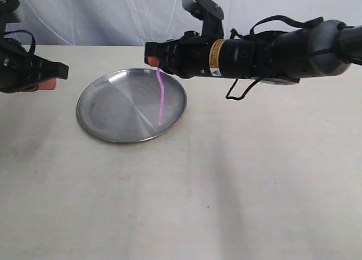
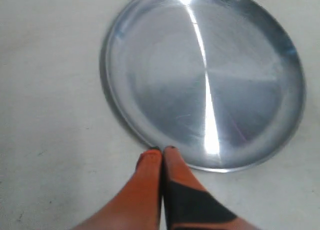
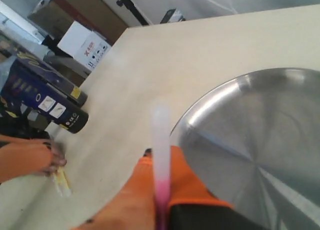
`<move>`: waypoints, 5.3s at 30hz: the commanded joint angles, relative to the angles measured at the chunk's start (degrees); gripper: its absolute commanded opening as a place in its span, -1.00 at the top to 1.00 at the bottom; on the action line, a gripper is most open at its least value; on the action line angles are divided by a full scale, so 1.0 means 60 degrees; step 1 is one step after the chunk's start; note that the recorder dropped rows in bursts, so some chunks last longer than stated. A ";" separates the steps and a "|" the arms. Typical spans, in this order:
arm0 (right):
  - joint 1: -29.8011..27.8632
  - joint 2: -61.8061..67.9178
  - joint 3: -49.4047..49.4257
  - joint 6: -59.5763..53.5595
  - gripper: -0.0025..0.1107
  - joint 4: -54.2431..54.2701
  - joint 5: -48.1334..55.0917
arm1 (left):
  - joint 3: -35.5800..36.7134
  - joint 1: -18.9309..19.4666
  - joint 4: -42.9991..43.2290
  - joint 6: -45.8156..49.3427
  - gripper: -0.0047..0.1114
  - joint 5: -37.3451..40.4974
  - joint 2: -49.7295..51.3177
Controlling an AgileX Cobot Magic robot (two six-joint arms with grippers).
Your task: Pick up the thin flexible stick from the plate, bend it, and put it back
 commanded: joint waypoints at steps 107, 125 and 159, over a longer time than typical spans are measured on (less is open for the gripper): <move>-0.3161 -1.6940 0.8707 0.5419 0.97 -0.5095 0.7817 | 0.4035 -0.3427 -0.2523 0.3747 0.92 -0.3502 -0.4498; -0.4568 -1.6940 0.8742 -1.6273 0.97 1.3319 0.9226 | 0.4035 -0.3427 -0.2523 0.3747 0.92 -0.3502 -0.4498; -0.5466 -1.8586 1.1143 -1.3450 0.97 1.0532 0.9201 | 0.4035 -0.3427 -0.2479 0.3747 0.92 -0.3500 -0.4498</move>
